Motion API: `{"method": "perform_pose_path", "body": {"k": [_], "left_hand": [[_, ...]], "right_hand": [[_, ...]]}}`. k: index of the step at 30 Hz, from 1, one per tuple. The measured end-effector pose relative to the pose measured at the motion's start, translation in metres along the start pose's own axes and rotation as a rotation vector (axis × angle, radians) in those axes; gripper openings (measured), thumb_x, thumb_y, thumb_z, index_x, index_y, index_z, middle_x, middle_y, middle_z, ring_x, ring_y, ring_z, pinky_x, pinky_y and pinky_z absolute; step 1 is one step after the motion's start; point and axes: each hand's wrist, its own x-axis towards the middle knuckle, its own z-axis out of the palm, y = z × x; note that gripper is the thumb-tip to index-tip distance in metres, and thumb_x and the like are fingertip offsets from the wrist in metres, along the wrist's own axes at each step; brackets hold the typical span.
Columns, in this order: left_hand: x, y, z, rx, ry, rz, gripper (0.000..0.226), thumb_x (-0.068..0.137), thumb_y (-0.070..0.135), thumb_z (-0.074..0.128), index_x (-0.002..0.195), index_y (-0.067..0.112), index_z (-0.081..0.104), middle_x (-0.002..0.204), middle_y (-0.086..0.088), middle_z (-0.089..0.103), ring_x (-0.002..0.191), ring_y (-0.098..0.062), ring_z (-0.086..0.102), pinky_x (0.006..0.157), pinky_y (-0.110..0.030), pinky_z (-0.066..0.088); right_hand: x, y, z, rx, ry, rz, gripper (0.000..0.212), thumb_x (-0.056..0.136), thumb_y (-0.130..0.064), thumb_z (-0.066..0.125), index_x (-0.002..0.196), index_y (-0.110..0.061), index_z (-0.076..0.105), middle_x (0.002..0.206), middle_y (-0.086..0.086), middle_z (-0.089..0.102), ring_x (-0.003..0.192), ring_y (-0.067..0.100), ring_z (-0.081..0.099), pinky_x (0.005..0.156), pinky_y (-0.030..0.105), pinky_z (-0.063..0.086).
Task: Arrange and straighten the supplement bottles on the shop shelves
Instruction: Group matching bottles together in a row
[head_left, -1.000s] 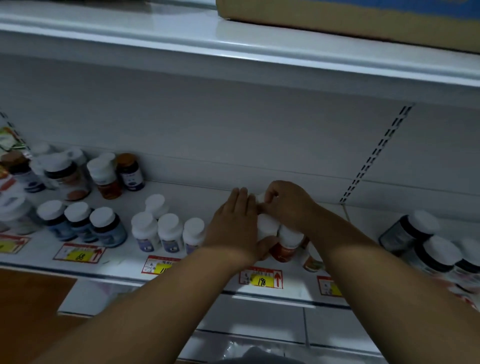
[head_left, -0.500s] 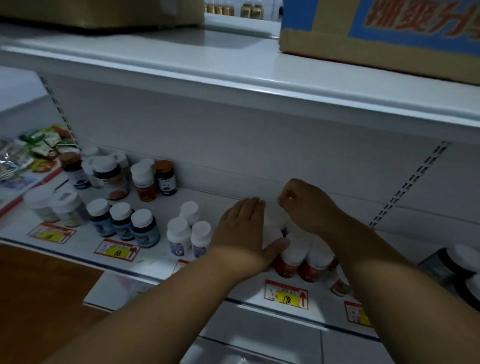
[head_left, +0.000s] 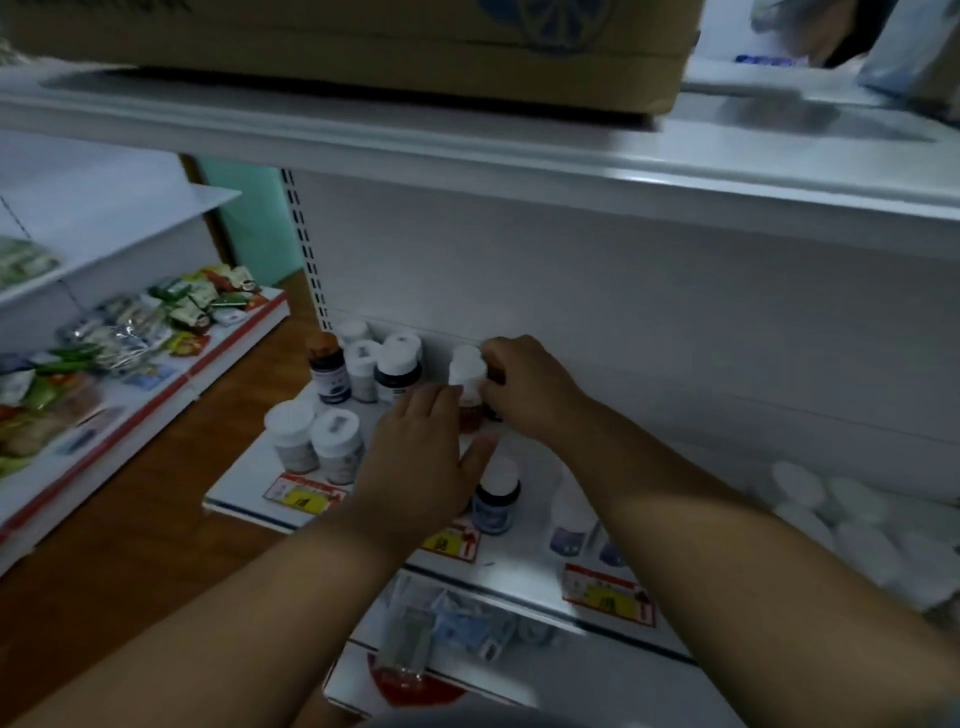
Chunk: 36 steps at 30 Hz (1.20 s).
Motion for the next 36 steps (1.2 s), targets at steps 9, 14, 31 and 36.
{"method": "perform_pose_path", "body": {"k": [9, 14, 31, 36], "left_hand": [[0.007, -0.066, -0.011, -0.019, -0.129, 0.057, 0.060, 0.092, 0.054, 0.044, 0.137, 0.014, 0.045, 0.132, -0.007, 0.053, 0.121, -0.027, 0.046, 0.102, -0.037, 0.035], [0.009, -0.070, -0.012, -0.099, -0.104, 0.104, 0.053, 0.092, 0.052, 0.046, 0.131, 0.015, 0.049, 0.125, -0.005, 0.056, 0.114, -0.024, 0.050, 0.098, -0.034, 0.037], [0.019, 0.162, 0.052, -0.468, -0.270, 0.488, 0.069, 0.087, 0.056, 0.052, 0.146, 0.028, 0.030, 0.149, 0.006, 0.031, 0.134, -0.012, 0.025, 0.105, -0.020, 0.017], [0.019, 0.224, 0.088, -0.383, -0.332, 0.516, 0.075, 0.082, 0.058, 0.060, 0.144, 0.028, 0.030, 0.146, 0.006, 0.031, 0.132, -0.014, 0.028, 0.107, -0.025, 0.024]], "right_hand": [[0.042, -0.011, 0.059, -0.186, 0.092, 0.138, 0.031, 0.079, -0.013, 0.065, 0.106, -0.005, 0.053, 0.104, 0.017, 0.060, 0.096, 0.031, 0.057, 0.081, 0.037, 0.048], [0.030, -0.017, 0.054, 0.007, 0.196, 0.245, 0.036, 0.081, -0.020, 0.063, 0.113, -0.014, 0.048, 0.111, 0.012, 0.048, 0.097, 0.030, 0.053, 0.076, 0.035, 0.047], [-0.221, 0.070, -0.175, 0.025, 0.851, 0.487, 0.041, 0.082, -0.022, 0.065, 0.121, -0.032, 0.056, 0.118, -0.004, 0.055, 0.100, 0.012, 0.057, 0.074, 0.018, 0.048], [-0.249, 0.133, -0.207, -0.103, 0.680, 0.560, 0.045, 0.080, -0.021, 0.066, 0.123, -0.023, 0.053, 0.119, 0.006, 0.049, 0.098, 0.017, 0.047, 0.079, 0.027, 0.039]]}}
